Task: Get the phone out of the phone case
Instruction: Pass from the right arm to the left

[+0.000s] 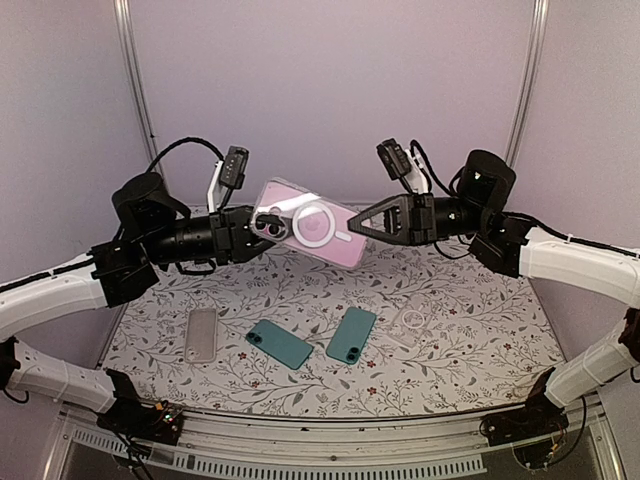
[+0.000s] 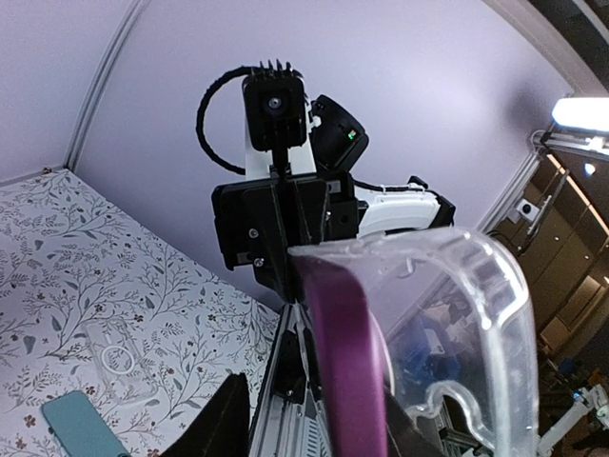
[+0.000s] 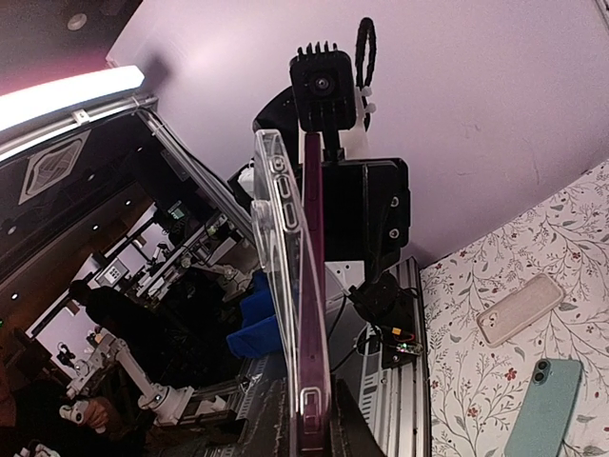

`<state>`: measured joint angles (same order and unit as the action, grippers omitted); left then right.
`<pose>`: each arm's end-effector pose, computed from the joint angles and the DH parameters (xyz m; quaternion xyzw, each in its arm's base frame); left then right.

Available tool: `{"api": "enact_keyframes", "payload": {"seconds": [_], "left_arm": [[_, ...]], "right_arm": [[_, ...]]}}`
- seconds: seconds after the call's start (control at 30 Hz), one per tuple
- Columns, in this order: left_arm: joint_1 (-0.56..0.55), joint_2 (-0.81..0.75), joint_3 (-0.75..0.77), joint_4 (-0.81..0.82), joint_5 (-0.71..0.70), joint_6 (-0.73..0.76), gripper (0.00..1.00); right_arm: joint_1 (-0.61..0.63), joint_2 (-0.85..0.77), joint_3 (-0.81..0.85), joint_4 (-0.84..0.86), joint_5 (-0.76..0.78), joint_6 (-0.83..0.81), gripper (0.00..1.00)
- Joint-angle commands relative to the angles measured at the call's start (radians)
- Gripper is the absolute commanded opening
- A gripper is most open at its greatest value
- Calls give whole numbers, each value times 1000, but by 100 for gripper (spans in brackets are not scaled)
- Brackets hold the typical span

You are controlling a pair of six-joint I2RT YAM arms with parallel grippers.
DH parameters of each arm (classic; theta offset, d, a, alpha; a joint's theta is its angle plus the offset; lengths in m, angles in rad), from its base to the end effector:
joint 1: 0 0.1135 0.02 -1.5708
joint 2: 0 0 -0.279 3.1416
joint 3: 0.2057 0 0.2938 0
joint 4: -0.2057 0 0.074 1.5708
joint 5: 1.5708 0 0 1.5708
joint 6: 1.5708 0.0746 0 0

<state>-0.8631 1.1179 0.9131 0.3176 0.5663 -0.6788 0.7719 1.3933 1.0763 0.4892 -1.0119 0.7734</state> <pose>0.1827 -0.2751 0.3801 0.2664 0.6177 -0.6325 0.3840 0.2243 0.3066 0.3749 -0.3705 0.5633 0.6907 0.2616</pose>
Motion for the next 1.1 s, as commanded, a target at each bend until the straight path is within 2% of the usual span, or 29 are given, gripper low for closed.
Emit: {"api": "enact_keyframes", "payload": {"seconds": [0.0, 0.43, 0.57, 0.63, 0.67, 0.7, 0.77, 0.9, 1.07], "left_arm": [[-31, 13, 33, -22, -14, 27, 38], [-42, 24, 27, 1, -17, 17, 18], [-42, 8, 4, 28, -37, -7, 15], [-42, -2, -11, 38, -48, -17, 21], [-42, -7, -16, 42, -54, -21, 33], [-42, -15, -21, 46, -57, -25, 38], [-41, -31, -28, 45, -58, -24, 43], [-40, -69, -25, 0, -54, -5, 44], [-39, -115, -30, -45, -39, 1, 40]], "right_arm": [[9, -28, 47, -36, 80, -48, 0], [10, -35, 42, -87, 137, -75, 0], [10, -33, 37, -102, 162, -75, 0], [10, -30, 33, -104, 167, -70, 0], [10, -29, 31, -104, 166, -66, 0], [10, -28, 31, -102, 164, -61, 0], [8, -24, 32, -101, 152, -55, 0], [2, -13, 33, -91, 96, -27, 0], [0, 1, 32, -89, 24, -8, 0]]}}
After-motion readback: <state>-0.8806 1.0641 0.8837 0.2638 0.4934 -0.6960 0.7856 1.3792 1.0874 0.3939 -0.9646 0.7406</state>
